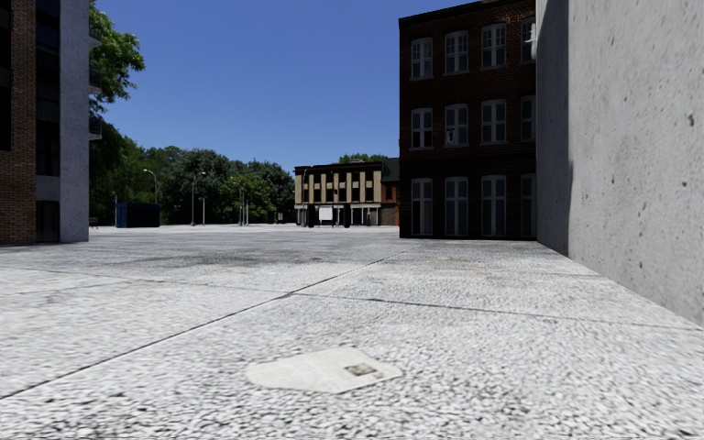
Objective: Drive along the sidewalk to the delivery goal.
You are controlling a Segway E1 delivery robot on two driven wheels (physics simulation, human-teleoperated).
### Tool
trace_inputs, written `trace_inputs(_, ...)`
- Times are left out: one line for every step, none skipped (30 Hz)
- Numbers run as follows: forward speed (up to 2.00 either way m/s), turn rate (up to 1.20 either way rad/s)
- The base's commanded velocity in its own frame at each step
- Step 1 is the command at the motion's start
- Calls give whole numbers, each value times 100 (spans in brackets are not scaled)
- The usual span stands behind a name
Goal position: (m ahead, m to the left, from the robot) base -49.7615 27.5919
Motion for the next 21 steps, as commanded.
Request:
trace_inputs(41, 5)
trace_inputs(41, 5)
trace_inputs(47, 8)
trace_inputs(49, 9)
trace_inputs(55, 14)
trace_inputs(55, 14)
trace_inputs(66, 19)
trace_inputs(70, 30)
trace_inputs(70, 30)
trace_inputs(71, 35)
trace_inputs(71, 36)
trace_inputs(71, 36)
trace_inputs(71, 36)
trace_inputs(71, 36)
trace_inputs(71, 36)
trace_inputs(71, 36)
trace_inputs(71, 36)
trace_inputs(71, 36)
trace_inputs(71, 36)
trace_inputs(71, 36)
trace_inputs(71, 36)
